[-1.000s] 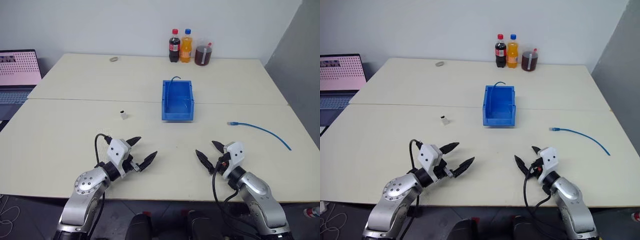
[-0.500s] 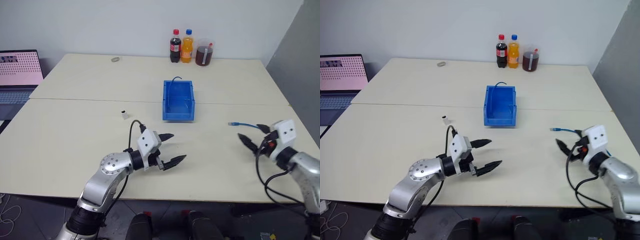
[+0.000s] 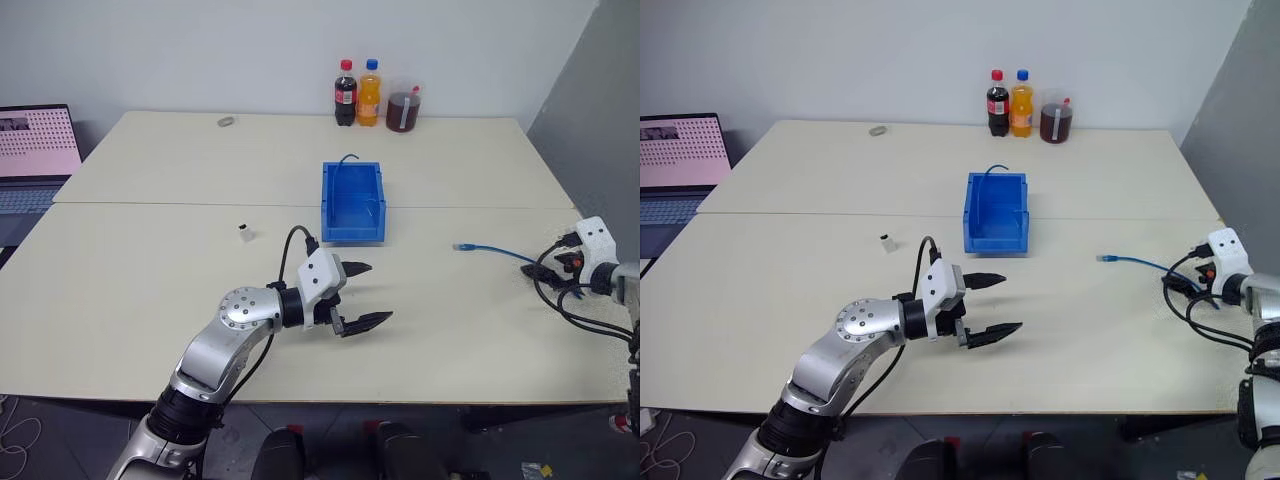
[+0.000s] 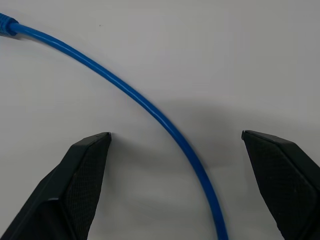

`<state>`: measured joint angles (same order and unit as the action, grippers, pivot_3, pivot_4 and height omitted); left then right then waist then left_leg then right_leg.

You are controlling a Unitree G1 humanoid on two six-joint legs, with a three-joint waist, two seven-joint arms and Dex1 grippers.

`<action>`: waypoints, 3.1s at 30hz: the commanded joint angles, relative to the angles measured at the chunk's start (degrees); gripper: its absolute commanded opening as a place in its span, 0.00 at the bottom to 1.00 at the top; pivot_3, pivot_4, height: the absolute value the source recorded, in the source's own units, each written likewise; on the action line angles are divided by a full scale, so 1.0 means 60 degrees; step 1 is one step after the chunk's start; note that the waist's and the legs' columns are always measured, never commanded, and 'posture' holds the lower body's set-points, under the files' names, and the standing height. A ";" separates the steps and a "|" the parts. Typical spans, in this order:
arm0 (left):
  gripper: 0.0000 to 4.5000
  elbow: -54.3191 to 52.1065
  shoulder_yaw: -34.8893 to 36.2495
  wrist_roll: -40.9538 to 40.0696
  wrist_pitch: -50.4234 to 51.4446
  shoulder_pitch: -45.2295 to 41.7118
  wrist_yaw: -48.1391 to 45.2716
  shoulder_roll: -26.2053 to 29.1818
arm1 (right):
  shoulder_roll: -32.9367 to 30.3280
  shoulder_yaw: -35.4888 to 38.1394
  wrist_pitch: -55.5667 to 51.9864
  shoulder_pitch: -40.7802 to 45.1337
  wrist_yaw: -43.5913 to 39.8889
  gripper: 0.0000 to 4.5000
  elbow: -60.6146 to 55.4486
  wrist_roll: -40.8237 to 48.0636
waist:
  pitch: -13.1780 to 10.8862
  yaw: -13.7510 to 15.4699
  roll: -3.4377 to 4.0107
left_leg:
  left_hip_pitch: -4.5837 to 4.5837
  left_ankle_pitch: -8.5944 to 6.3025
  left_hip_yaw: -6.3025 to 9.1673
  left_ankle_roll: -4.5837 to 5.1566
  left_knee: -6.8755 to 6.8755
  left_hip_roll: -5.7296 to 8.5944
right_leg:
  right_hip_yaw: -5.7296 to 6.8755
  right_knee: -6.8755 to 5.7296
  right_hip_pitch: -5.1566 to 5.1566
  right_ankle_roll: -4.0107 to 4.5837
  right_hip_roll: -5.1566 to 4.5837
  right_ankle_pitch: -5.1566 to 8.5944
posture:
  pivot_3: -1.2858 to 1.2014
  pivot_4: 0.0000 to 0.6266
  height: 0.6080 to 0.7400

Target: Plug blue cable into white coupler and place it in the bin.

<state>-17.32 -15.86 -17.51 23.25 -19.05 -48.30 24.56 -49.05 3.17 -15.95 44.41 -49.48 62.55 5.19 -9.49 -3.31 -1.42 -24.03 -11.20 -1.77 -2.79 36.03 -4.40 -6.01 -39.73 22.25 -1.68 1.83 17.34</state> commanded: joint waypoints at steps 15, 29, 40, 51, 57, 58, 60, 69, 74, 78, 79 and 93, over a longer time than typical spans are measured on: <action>1.00 -0.0395 -0.0012 -0.0510 0.0208 -0.0020 -0.0848 0.0148 | -0.0331 -0.0259 0.1276 0.0233 -0.1233 0.07 0.0657 -0.0843 | 0.0000 -0.0002 0.0000 | 0.0021 0.0000 0.0006 -0.0001 0.0003 0.0000 | 0.0007 0.0005 -0.0027 -0.0015 -0.0001 0.0006 | 0.52 0.24 1.00; 1.00 -0.1062 0.1373 -0.1539 0.0922 0.1782 -0.1513 0.1878 | -0.0694 0.0077 0.1090 -0.1559 -0.3256 0.01 -0.4702 0.0412 | -0.0014 -0.0111 0.0025 | 0.0025 -0.0001 0.0010 0.0000 -0.0013 -0.0013 | 0.0008 -0.0004 -0.0016 -0.0031 0.0004 0.0030 | 0.52 0.24 1.00; 1.00 0.0588 0.4536 -0.2520 0.1065 0.3862 -0.1334 0.2643 | 0.2115 -0.1655 -0.0853 -0.2710 -0.1723 0.01 -1.0034 0.0745 | -0.0021 -0.0142 0.0016 | 0.0033 -0.0001 0.0039 -0.0003 -0.0005 -0.0027 | 0.0048 -0.0041 -0.0003 -0.0027 0.0002 0.0052 | 0.52 0.24 1.00; 1.00 0.1237 0.4335 -0.1939 0.0459 0.3539 -0.1304 0.2745 | 0.3060 -0.3069 0.1041 -0.1703 -0.1427 0.12 -0.7755 -0.0653 | -0.0032 0.0043 -0.0003 | 0.0013 -0.0009 0.0019 -0.0013 -0.0024 -0.0024 | 0.0050 -0.0031 0.0015 -0.0003 -0.0009 0.0067 | 0.52 0.24 1.00; 1.00 0.1730 0.3957 -0.1525 0.0159 0.2952 -0.1193 0.2601 | 0.2838 -0.3026 0.1289 -0.1710 -0.1654 0.45 -0.7820 -0.0701 | -0.0035 0.0014 -0.0008 | 0.0014 -0.0009 0.0020 -0.0013 -0.0024 -0.0026 | 0.0049 -0.0035 0.0014 -0.0004 -0.0004 0.0067 | 0.52 0.24 1.00; 1.00 0.1808 0.3901 -0.1448 0.0099 0.2856 -0.1159 0.2576 | 0.2759 -0.3022 0.1254 -0.1740 -0.1743 0.49 -0.7905 -0.0681 | -0.0035 0.0018 -0.0008 | 0.0014 -0.0009 0.0021 -0.0013 -0.0024 -0.0026 | 0.0050 -0.0035 0.0014 -0.0004 -0.0004 0.0067 | 0.52 0.24 1.00; 1.00 0.2008 0.3739 -0.1277 -0.0068 0.2518 -0.1091 0.2432 | 0.2320 -0.2921 0.0803 -0.2043 -0.2308 0.62 -0.8631 -0.0377 | -0.0039 0.0044 -0.0009 | 0.0014 -0.0009 0.0020 -0.0013 -0.0024 -0.0025 | 0.0049 -0.0034 0.0014 -0.0004 -0.0004 0.0067 | 0.52 0.24 1.00; 1.00 0.3812 0.2373 -0.0016 -0.1119 0.0685 -0.1022 0.1529 | 0.1507 -0.2192 -0.2776 -0.3868 -0.2492 0.95 -1.3615 0.1904 | -0.0047 0.0126 -0.0022 | 0.0010 -0.0009 0.0031 -0.0014 -0.0025 -0.0024 | 0.0056 -0.0034 0.0010 -0.0007 0.0000 0.0068 | 0.52 0.24 1.00; 1.00 0.5348 0.1583 0.0830 -0.2120 -0.0328 -0.1411 0.1172 | 0.1807 -0.2493 -0.3542 -0.4436 -0.1615 0.95 -1.4832 0.1998 | -0.0048 0.0113 -0.0028 | 0.0009 -0.0009 0.0031 -0.0014 -0.0016 -0.0022 | 0.0052 -0.0035 0.0009 -0.0011 0.0003 0.0066 | 0.52 0.24 1.00; 1.00 0.6356 0.1215 0.1325 -0.2758 -0.0923 -0.1663 0.1078 | 0.1863 -0.2515 -0.3866 -0.4532 -0.1225 0.95 -1.5191 0.2139 | -0.0046 0.0124 -0.0029 | 0.0009 -0.0009 0.0032 -0.0014 -0.0014 -0.0017 | 0.0052 -0.0035 0.0008 -0.0018 0.0003 0.0062 | 0.52 0.24 1.00; 0.96 0.6584 0.1161 0.1431 -0.2884 -0.1056 -0.1701 0.1055 | 0.1875 -0.2482 -0.3925 -0.4536 -0.1144 0.95 -1.5241 0.2173 | -0.0046 0.0124 -0.0031 | 0.0010 -0.0009 0.0031 -0.0014 -0.0011 -0.0017 | 0.0051 -0.0034 0.0007 -0.0020 0.0003 0.0061 | 0.52 0.24 1.00; 0.29 0.6829 0.0173 0.2123 -0.3079 -0.1030 -0.2478 0.0856 | 0.1850 -0.2227 -0.4134 -0.4299 -0.0328 0.96 -1.5327 0.2455 | -0.0029 0.0269 -0.0034 | 0.0016 -0.0009 0.0031 -0.0014 -0.0008 -0.0015 | 0.0051 -0.0031 -0.0004 -0.0026 0.0000 0.0059 | 0.52 0.24 1.00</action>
<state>22.35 -11.02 -7.98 3.44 -27.25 -62.95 30.21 -37.70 -12.01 -40.86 17.52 -52.19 -26.92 19.13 -9.67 -1.70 -1.62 -23.94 -11.25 -1.58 -2.88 35.98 -4.49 -5.70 -39.92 22.23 -1.84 1.82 17.70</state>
